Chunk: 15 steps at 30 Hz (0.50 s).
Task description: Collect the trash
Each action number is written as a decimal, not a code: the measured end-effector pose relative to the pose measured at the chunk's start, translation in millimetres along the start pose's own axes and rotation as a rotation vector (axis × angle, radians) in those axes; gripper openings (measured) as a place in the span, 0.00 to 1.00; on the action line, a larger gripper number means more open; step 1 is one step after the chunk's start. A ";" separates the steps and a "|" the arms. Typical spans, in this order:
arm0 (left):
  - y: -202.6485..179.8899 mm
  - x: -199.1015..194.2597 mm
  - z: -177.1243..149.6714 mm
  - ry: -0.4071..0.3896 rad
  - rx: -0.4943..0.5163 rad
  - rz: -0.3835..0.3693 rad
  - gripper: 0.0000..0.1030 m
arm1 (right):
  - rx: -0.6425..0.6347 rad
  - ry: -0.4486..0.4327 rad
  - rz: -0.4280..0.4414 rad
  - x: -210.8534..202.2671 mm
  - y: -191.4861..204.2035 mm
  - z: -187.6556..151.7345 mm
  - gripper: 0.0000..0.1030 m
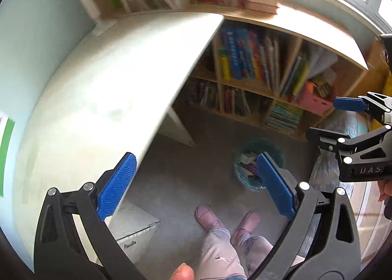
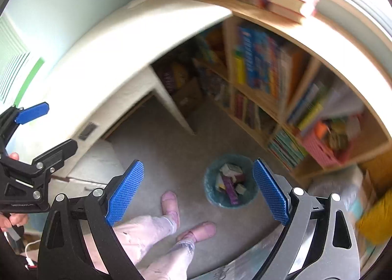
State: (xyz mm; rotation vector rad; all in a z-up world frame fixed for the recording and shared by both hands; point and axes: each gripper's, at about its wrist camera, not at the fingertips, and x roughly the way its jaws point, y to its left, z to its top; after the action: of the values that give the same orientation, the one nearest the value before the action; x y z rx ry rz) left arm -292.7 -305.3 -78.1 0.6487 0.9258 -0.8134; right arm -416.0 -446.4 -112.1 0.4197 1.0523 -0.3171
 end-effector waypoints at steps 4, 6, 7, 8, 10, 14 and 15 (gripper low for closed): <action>43.6 -11.6 -4.7 -0.029 -0.100 0.066 0.93 | -0.120 -0.018 0.031 0.1 44.1 32.4 0.88; 67.7 -17.0 -6.9 -0.039 -0.154 0.096 0.93 | -0.163 -0.035 0.056 -0.2 64.6 49.1 0.88; 78.6 -20.2 -9.2 -0.043 -0.178 0.108 0.93 | -0.184 -0.043 0.068 0.0 73.5 55.8 0.88; 90.3 -23.3 -11.6 -0.048 -0.205 0.125 0.93 | -0.207 -0.047 0.080 0.8 83.1 62.7 0.88; 110.3 -28.7 -18.3 -0.059 -0.259 0.162 0.93 | -0.260 -0.046 0.097 5.1 107.4 77.2 0.88; 156.4 -38.0 -37.1 -0.061 -0.376 0.227 0.93 | -0.368 -0.040 0.138 15.8 155.9 97.4 0.88; 167.0 -39.1 -43.3 -0.056 -0.407 0.246 0.93 | -0.396 -0.033 0.150 19.9 170.3 101.2 0.88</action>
State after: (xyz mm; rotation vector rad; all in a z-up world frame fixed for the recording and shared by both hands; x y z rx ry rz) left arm -186.7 -168.8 -40.4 0.3715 0.9057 -0.4048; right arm -253.4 -346.5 -55.5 0.1346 1.0159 0.0210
